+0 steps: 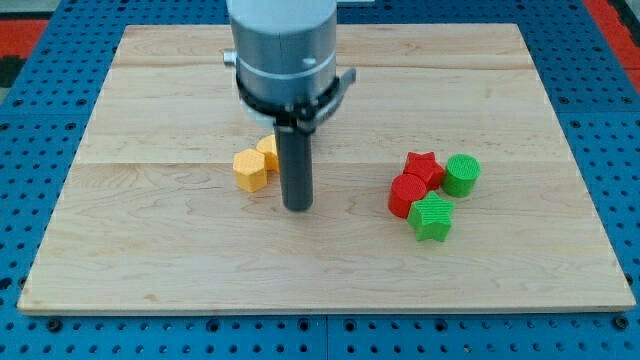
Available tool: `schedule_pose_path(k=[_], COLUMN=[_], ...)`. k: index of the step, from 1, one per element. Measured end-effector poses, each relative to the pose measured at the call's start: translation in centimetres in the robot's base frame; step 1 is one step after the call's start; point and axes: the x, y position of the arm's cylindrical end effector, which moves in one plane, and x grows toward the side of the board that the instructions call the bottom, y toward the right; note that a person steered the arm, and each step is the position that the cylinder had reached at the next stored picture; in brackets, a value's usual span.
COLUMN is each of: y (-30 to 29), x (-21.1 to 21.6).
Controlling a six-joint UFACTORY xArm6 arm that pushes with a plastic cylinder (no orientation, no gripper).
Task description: Place your hand at the bottom center of the board
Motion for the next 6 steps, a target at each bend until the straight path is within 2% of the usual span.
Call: schedule_pose_path(k=[1, 2, 3, 6], y=[0.1, 0.7, 4.9, 4.5], x=[5.2, 5.5, 5.9, 4.0])
